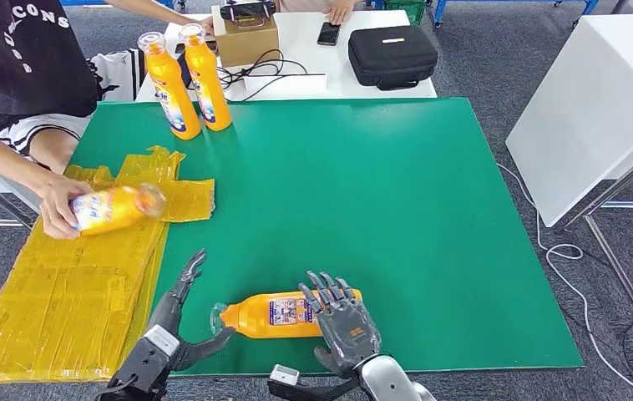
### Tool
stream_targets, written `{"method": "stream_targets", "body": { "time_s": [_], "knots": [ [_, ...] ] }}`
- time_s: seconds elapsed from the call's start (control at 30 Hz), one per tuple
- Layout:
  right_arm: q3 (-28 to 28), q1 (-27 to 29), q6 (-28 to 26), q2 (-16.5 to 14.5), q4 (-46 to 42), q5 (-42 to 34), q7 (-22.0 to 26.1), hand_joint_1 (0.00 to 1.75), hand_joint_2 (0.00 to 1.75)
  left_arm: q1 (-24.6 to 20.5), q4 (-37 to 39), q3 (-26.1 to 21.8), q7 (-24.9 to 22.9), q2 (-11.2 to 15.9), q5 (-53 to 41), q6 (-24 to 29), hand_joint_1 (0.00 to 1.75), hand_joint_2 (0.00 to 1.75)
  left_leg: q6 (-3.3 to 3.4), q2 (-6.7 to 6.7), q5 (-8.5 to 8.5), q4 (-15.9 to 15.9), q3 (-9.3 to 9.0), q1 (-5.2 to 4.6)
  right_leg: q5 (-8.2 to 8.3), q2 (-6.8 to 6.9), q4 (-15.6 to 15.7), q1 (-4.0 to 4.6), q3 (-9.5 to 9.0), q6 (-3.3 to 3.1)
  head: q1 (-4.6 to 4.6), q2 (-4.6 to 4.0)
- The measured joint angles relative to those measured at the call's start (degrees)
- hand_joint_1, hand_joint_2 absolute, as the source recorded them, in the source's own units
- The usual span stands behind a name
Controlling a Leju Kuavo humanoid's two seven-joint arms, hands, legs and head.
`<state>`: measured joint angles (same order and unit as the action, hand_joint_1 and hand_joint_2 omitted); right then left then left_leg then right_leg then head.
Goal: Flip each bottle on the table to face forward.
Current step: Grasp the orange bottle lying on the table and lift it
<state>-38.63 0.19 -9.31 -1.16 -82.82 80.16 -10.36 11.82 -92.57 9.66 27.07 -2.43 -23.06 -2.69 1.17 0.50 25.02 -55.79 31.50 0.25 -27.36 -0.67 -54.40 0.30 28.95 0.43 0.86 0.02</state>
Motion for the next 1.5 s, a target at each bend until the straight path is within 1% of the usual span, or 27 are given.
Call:
{"method": "stream_targets", "body": {
  "time_s": [0.13,0.33,0.5,0.63,0.77,0.97,1.13,1.3,1.4,1.5],
  "knots": [
    [2.8,1.1,0.3,-0.4,0.0,0.5,-0.5,0.0,1.75,-2.7,2.1,1.4,-0.2,-0.9,-0.4,-0.4,0.0,1.75,0.01,-0.03,0.0,0.0,-0.01,-0.04,0.02,-0.02,0.0,-0.04,0.0,0.01,0.0,0.0],
    [6.1,1.4,1.6,-1.5,0.0,0.9,-1.7,0.0,1.75,-4.6,3.7,1.8,-1.4,-2.2,-1.6,-2.2,0.0,1.75,0.02,-0.02,0.0,0.0,0.0,-0.01,0.01,-0.01,0.0,-0.01,0.03,0.01,0.01,0.0],
    [9.5,0.4,5.0,-3.4,0.5,1.6,-4.3,0.0,1.75,-6.7,4.8,1.9,-2.3,-3.8,-2.7,-4.3,0.0,1.75,0.01,-0.02,-0.01,0.0,-0.01,0.02,0.01,0.0,0.0,0.01,0.02,0.01,0.02,0.0],
    [12.7,-0.9,6.8,-4.9,1.9,1.3,-5.0,0.0,1.75,-8.6,6.1,2.0,-2.7,-4.9,-3.2,-5.5,0.0,1.75,0.02,-0.03,-0.03,0.0,-0.02,0.01,0.02,-0.01,0.0,0.01,0.0,0.01,0.01,0.0],
    [15.7,-3.0,7.9,-6.2,5.5,-0.7,-4.4,0.0,1.75,-10.0,7.7,2.3,-2.8,-5.7,-3.3,-6.1,0.0,1.75,0.03,-0.03,-0.03,0.0,-0.01,0.0,0.02,-0.01,0.0,-0.01,0.0,0.01,0.01,0.0],
    [19.3,-8.5,8.4,-8.3,14.4,-3.6,-1.2,0.0,1.75,-11.6,10.0,2.8,-2.7,-6.5,-3.3,-6.8,0.0,1.75,0.03,-0.04,-0.03,0.0,-0.06,0.0,0.02,-0.03,0.0,0.0,-0.01,0.01,0.01,0.0],
    [20.0,-13.1,7.4,-10.4,21.5,-2.7,1.3,0.0,1.75,-12.3,11.9,2.8,-1.9,-7.0,-3.3,-6.3,0.0,1.75,0.03,-0.06,-0.03,0.0,-0.18,0.04,0.02,-0.07,0.0,0.03,-0.11,0.01,0.01,0.0],
    [19.8,-15.7,5.5,-12.1,26.1,-0.5,3.3,0.0,1.75,-12.5,13.2,2.8,-1.3,-7.2,-3.3,-6.1,0.0,1.75,0.01,-0.06,-0.05,0.0,-0.2,0.04,0.02,-0.06,0.0,0.03,-0.13,0.01,0.01,0.0],
    [18.7,-15.9,4.3,-12.6,26.5,2.8,3.4,0.0,1.75,-12.5,13.7,2.8,-1.2,-7.2,-3.3,-5.8,0.0,1.75,0.01,-0.06,-0.05,0.0,-0.19,0.04,0.02,-0.06,-0.1,0.03,-0.14,0.01,0.01,0.0],
    [15.8,-13.9,5.1,-12.6,22.9,6.5,3.7,0.0,1.75,-12.4,13.8,2.5,-1.0,-7.2,-3.2,-5.7,0.0,1.75,0.01,-0.04,-0.05,0.0,-0.12,0.03,0.02,-0.05,0.0,0.02,-0.08,0.01,0.01,0.0]
  ]
}}
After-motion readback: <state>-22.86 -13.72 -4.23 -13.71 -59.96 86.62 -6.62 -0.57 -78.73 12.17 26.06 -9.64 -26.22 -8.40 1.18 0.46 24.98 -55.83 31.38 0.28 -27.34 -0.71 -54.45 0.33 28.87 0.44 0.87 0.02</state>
